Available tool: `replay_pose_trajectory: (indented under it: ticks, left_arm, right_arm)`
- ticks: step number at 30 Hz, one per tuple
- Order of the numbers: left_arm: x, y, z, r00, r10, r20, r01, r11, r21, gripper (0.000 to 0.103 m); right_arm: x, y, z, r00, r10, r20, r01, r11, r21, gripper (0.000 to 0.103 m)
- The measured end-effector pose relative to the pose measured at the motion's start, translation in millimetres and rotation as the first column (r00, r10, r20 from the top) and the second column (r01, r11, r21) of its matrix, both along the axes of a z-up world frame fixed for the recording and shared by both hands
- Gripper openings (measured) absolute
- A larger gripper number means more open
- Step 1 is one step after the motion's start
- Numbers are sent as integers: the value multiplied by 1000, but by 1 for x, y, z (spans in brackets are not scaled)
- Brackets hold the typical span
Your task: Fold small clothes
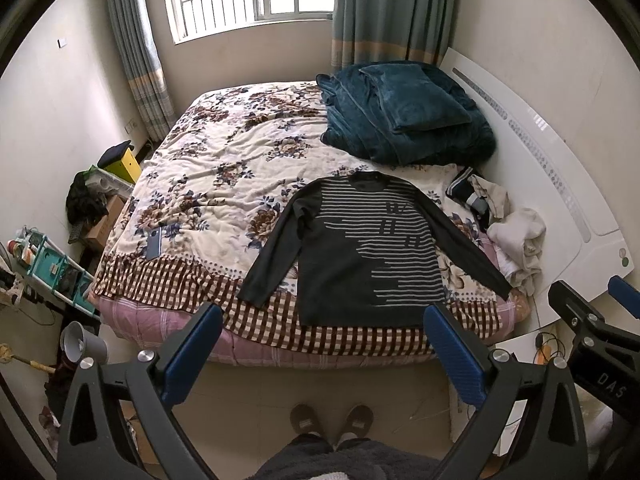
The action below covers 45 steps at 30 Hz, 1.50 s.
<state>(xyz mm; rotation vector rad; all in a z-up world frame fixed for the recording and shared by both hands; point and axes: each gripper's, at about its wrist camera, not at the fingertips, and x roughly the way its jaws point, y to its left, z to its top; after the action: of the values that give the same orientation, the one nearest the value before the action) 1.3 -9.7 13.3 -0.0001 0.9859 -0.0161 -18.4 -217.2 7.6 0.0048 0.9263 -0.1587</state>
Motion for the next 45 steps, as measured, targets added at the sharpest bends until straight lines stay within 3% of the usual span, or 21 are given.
replay_pose_trajectory:
  ticks: [45]
  left_arm:
    - [0, 13, 6, 999, 2, 45, -1, 1000, -22, 103]
  right_arm:
    - [14, -1, 20, 1000, 4, 9, -4, 1000, -13, 103]
